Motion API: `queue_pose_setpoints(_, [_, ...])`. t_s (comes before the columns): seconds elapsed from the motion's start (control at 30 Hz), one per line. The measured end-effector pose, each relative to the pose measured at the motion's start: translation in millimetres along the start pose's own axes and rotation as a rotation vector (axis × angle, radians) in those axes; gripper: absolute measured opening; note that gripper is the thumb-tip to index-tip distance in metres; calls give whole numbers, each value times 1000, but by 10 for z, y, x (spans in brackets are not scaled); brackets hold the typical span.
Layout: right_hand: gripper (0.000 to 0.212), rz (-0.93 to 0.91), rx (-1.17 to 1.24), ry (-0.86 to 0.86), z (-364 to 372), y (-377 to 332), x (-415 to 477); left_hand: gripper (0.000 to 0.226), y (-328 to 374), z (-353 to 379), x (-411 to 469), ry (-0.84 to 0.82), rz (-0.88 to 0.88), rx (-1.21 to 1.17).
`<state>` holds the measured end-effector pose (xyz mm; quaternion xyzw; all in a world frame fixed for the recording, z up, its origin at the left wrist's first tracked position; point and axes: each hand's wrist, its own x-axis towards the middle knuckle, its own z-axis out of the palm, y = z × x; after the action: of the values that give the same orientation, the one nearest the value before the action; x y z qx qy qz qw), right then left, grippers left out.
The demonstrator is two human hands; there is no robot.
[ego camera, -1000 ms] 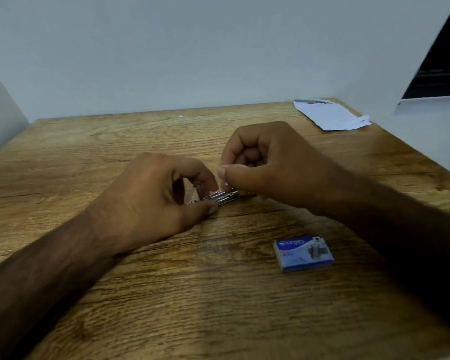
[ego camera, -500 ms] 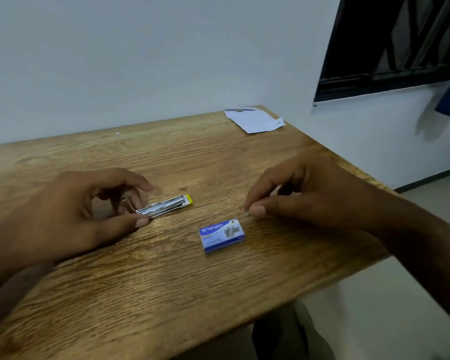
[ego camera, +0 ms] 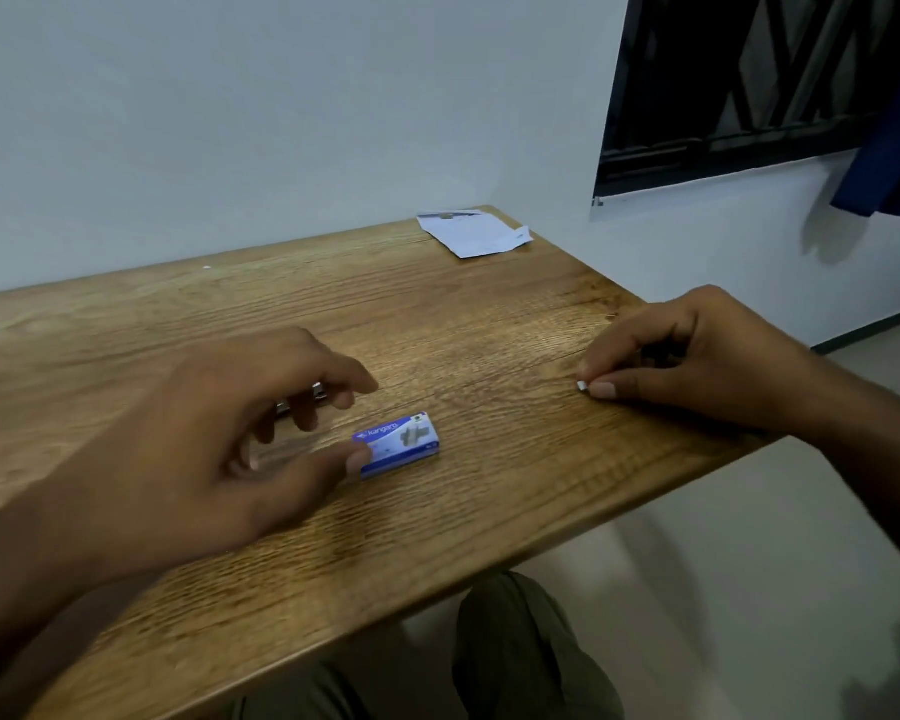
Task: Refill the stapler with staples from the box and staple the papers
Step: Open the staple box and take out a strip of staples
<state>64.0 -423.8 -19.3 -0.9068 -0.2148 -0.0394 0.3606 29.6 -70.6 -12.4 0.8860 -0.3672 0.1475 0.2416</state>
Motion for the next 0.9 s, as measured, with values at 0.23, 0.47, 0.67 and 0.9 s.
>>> queue_pose_setpoints(0.23, [25,-17,-113,23,-41,-160,24,45,37,141,-63,-68,-193,6])
queue_pose_setpoints(0.47, [32,-15,41,-177,548,-658,198,29,35,187,-108,2,-316,19])
queue_pose_setpoints(0.67, [31,53,24,-105,835,-766,269,24,91,215,-124,16,-369,-1])
queue_pose_setpoints(0.9, [29,126,81,-64,855,-813,257,28,91,247,-122,32,-381,-7])
